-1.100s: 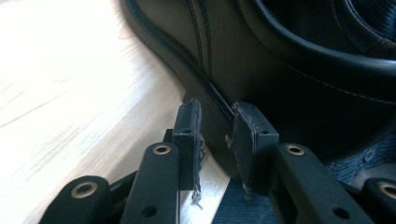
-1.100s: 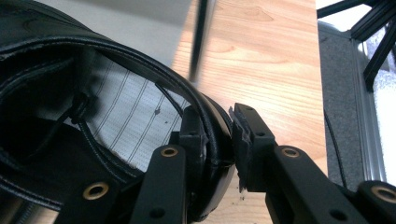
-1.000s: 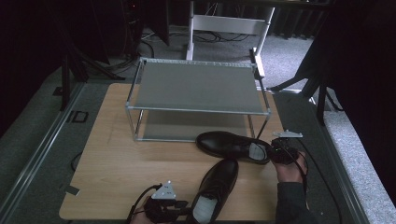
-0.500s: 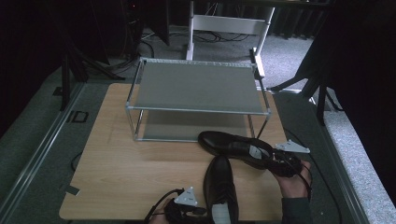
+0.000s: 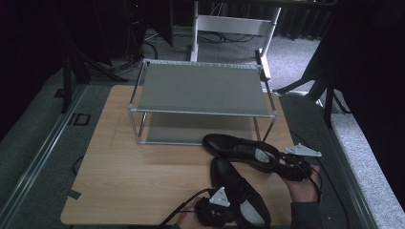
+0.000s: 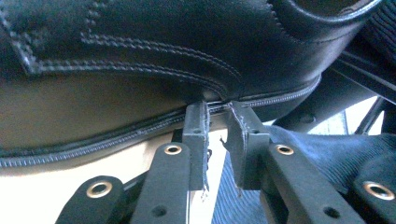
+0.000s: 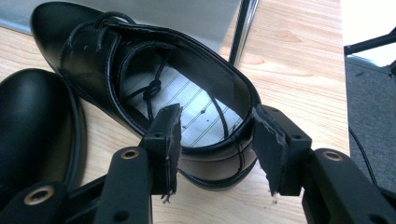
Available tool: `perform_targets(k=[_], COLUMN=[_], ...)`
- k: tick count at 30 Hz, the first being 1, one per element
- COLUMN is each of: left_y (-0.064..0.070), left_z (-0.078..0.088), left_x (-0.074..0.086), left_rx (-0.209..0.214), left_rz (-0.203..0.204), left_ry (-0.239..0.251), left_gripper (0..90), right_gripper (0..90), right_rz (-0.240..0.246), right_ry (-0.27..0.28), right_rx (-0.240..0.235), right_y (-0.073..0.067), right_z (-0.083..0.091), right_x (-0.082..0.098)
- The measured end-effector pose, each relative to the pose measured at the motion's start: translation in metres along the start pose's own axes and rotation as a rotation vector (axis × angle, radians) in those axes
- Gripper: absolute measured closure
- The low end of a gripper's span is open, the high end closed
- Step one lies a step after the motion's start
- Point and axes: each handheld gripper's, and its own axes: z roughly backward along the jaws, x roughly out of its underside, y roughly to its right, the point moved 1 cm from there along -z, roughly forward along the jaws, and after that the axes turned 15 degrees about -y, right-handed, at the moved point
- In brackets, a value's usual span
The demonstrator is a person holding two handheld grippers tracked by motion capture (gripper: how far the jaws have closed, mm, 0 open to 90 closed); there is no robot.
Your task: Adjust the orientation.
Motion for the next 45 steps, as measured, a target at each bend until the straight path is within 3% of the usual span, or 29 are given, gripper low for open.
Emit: perform_targets(k=[10, 15, 20, 25, 29, 37, 40, 45], left_y=[-0.008, -0.015, -0.018, -0.021, -0.027, -0.032, -0.033, -0.032], left_z=[-0.023, -0.030, -0.034, -0.037, -0.034, -0.021, -0.015, -0.007], left_x=[-0.034, -0.046, -0.055, -0.063, -0.062, -0.057, -0.047, -0.038], left_rx=[-0.043, -0.051, -0.071, -0.092, -0.091, -0.114, -0.116, -0.155], left_rz=[0.015, 0.027, 0.024, 0.042, 0.075, 0.085, 0.077, 0.070], left_ry=[0.029, 0.039, 0.040, 0.043, 0.057, 0.077, 0.090, 0.092], left_gripper=[85.7, 89.4, 89.6, 89.7, 90.0, 89.8, 85.5, 75.1], right_gripper=[51.8, 51.7, 50.8, 50.9, 52.3, 53.4, 53.6, 57.3], right_rz=[0.009, -0.011, -0.031, -0.024, -0.004, -0.007, -0.013, 0.038], right_ry=[0.003, 0.006, 0.002, -0.038, -0.073, -0.067, -0.044, 0.005], right_rx=[-0.006, -0.022, -0.042, -0.066, -0.060, -0.074, -0.079, -0.082], right_y=[0.003, 0.010, 0.017, 0.019, 0.016, 0.019, 0.021, 0.016], right_z=[0.001, -0.001, -0.006, -0.019, -0.031, -0.026, -0.015, 0.009], right_x=[0.001, 0.002, -0.007, -0.020, -0.028, -0.032, -0.026, -0.007])
